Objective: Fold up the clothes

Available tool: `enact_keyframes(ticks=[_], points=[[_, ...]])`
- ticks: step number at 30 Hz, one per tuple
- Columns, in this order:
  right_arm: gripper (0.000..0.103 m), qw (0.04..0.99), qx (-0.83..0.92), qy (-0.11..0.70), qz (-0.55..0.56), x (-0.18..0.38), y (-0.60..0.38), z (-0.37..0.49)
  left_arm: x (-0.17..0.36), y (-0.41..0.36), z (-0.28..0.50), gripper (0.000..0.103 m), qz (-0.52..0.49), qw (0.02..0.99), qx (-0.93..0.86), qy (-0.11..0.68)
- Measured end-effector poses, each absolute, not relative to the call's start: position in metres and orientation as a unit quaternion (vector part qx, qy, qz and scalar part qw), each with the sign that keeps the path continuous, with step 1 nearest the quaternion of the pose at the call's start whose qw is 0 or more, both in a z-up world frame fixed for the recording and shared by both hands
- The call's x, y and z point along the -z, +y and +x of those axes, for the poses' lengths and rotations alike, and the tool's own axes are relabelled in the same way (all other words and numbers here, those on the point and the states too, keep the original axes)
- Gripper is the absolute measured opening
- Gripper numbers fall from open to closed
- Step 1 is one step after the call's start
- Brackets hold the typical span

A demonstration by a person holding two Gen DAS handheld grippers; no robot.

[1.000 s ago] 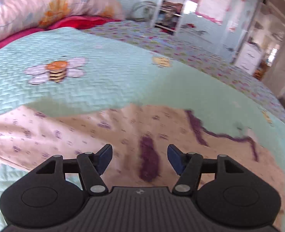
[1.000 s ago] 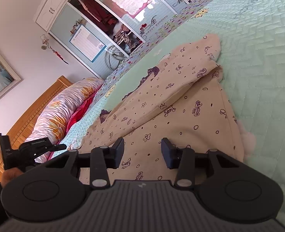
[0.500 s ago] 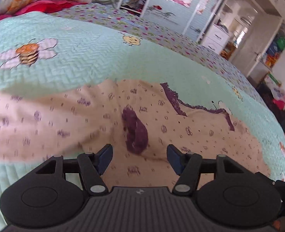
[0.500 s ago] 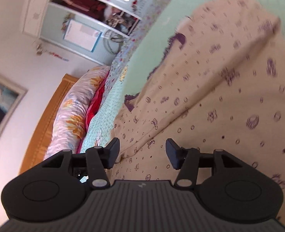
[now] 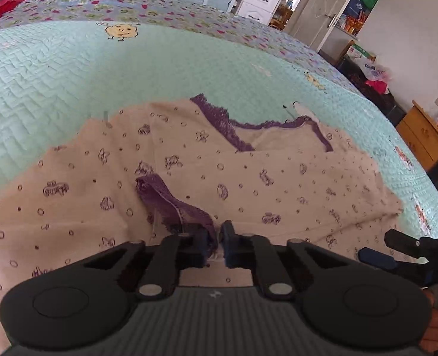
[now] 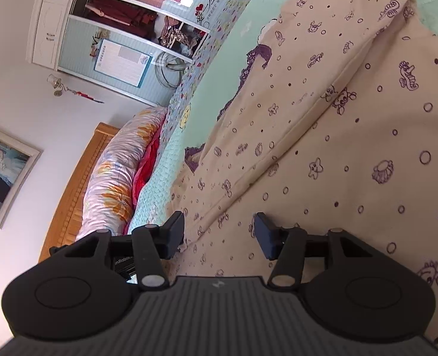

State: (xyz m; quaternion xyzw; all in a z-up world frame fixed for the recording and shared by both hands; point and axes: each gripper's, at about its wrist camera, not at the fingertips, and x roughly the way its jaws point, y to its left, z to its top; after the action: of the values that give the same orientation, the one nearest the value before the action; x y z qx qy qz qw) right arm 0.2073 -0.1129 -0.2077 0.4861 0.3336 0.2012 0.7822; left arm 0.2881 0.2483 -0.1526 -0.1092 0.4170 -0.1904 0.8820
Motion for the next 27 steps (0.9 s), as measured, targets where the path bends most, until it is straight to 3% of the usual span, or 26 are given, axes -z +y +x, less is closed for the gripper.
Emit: enact_keyframes(ticks=[9,12,14,27], points=[[0.054,0.763,-0.164,0.336,0.527,0.208,-0.121,0.219,0.138,0.266,0.299,0.006,-0.204,0.865,0.180,0.422],[0.029,0.774,-0.163,0.342,0.508,0.206,-0.111,0.223,0.134,0.269,0.289,0.006,-0.231,0.856,0.187,0.424],[0.006,0.779,-0.152,0.345,0.501,0.207,-0.110,0.221,0.133,0.271,0.282,0.006,-0.233,0.853,0.191,0.427],[0.006,0.735,-0.119,0.339,0.575,0.229,-0.116,0.224,0.167,0.270,0.292,0.007,-0.208,0.847,0.152,0.465]])
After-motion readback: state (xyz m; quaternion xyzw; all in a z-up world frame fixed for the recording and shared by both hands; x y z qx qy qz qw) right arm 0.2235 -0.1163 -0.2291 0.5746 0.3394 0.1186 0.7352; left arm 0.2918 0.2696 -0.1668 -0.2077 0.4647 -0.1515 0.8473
